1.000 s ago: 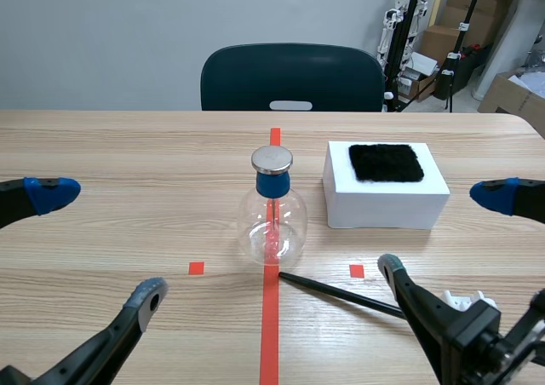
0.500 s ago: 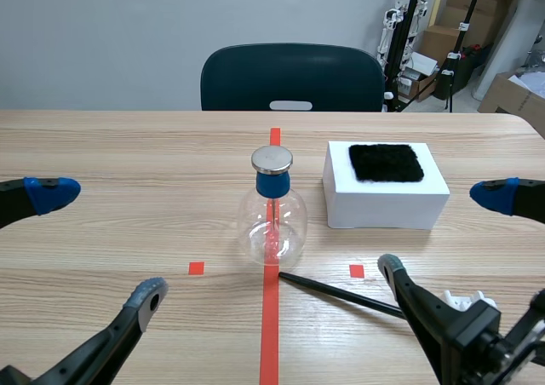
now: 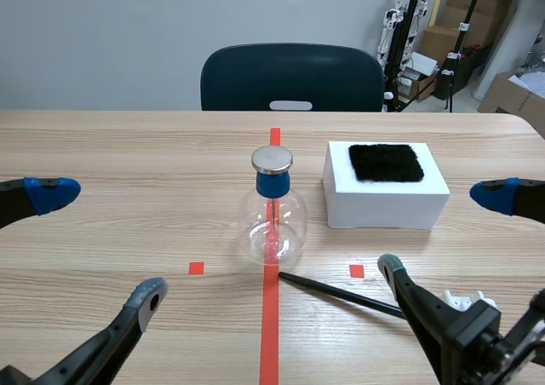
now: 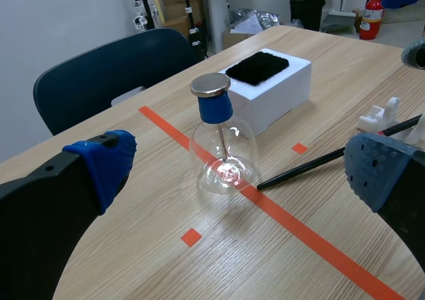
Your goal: Do the electroscope experiment. return to the home posture
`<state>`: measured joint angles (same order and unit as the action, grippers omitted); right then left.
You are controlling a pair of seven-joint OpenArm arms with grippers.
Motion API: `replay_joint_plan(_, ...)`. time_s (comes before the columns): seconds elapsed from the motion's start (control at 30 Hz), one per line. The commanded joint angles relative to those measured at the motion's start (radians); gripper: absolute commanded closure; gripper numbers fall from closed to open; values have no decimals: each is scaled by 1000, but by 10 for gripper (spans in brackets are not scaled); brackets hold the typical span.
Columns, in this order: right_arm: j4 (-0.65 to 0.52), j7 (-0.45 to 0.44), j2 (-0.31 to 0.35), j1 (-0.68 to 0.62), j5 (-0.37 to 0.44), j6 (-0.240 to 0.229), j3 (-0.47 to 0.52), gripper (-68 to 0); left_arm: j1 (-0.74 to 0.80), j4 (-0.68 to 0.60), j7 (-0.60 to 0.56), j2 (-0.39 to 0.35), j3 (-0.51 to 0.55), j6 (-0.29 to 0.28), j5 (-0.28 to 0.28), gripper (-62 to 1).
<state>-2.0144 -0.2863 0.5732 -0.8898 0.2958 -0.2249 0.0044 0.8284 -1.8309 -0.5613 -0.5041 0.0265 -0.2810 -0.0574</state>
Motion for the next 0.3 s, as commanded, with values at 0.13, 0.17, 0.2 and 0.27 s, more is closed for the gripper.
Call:
replay_joint_plan(0.13, -6, -14, 0, 9, 4, 0, 2, -679, 3, -13, -10, 5, 2, 2, -4, -623)
replay_joint_plan(0.17, -6, -14, 0, 9, 4, 0, 2, -679, 3, -13, 0, 5, 2, 2, -4, -623)
replay_joint_plan(0.2, -6, -14, 0, 9, 4, 0, 2, -679, 3, -13, 13, 5, 2, 2, -4, -623)
replay_joint_plan(0.27, -6, -15, 0, 9, 4, 0, 2, -679, 3, -13, 37, 5, 2, 2, -4, -623)
